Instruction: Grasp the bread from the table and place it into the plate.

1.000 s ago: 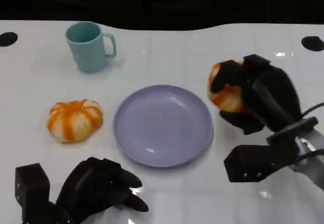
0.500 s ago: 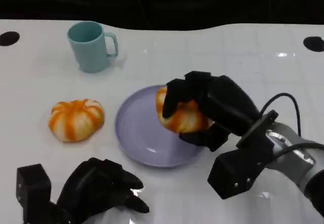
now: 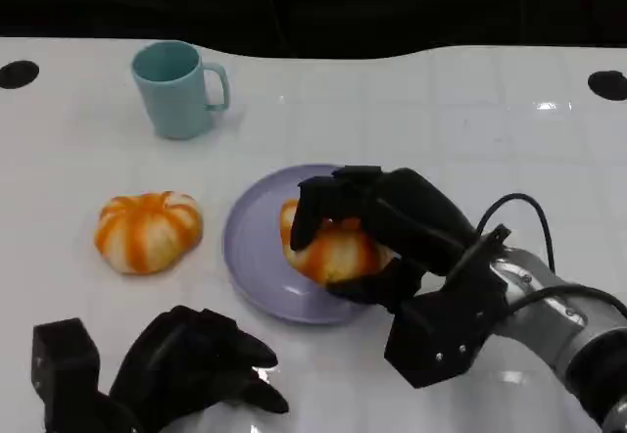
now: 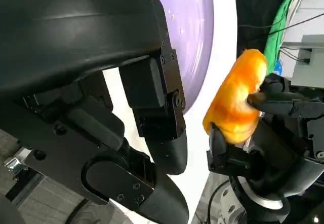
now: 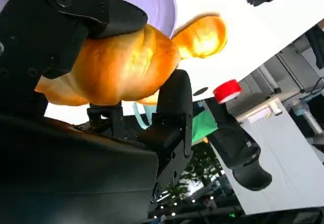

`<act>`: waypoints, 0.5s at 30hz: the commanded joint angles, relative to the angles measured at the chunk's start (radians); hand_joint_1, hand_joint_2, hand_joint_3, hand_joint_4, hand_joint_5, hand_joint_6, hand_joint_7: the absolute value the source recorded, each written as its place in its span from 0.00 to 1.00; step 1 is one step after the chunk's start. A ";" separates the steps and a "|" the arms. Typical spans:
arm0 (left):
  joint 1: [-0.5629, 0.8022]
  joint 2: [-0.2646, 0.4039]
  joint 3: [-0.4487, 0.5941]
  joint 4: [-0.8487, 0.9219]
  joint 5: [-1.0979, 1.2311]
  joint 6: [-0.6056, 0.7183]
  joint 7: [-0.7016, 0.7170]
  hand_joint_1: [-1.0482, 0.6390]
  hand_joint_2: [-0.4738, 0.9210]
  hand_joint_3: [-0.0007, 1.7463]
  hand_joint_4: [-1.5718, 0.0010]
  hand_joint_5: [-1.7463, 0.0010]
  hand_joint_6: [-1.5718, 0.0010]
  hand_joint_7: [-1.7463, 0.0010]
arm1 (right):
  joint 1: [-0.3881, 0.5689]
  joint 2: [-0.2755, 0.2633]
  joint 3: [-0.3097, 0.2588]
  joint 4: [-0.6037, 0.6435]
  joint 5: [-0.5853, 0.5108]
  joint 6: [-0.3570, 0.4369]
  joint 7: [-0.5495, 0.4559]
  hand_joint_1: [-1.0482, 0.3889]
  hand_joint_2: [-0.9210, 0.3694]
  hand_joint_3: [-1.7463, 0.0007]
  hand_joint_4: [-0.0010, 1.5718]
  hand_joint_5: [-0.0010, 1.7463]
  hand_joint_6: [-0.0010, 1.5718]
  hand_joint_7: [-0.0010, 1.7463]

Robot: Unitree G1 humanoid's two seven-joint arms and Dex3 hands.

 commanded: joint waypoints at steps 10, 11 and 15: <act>0.007 0.008 0.007 0.005 0.005 0.001 0.005 0.00 0.87 0.00 0.00 0.87 0.00 0.99 | 0.025 -0.058 0.000 -0.117 -0.014 0.136 0.136 0.16 0.00 0.81 0.02 0.42 0.11 0.11; 0.008 0.007 0.007 0.003 0.005 0.004 0.007 0.00 0.87 0.00 0.00 0.87 0.00 0.98 | 0.031 -0.063 -0.002 -0.131 -0.008 0.147 0.153 0.13 0.00 0.81 0.01 0.41 0.09 0.10; 0.009 0.007 0.007 -0.002 0.008 0.007 0.010 0.00 0.87 0.00 0.00 0.87 0.00 0.98 | 0.053 -0.076 -0.013 -0.171 0.014 0.169 0.196 0.07 0.00 0.81 0.00 0.34 0.04 0.07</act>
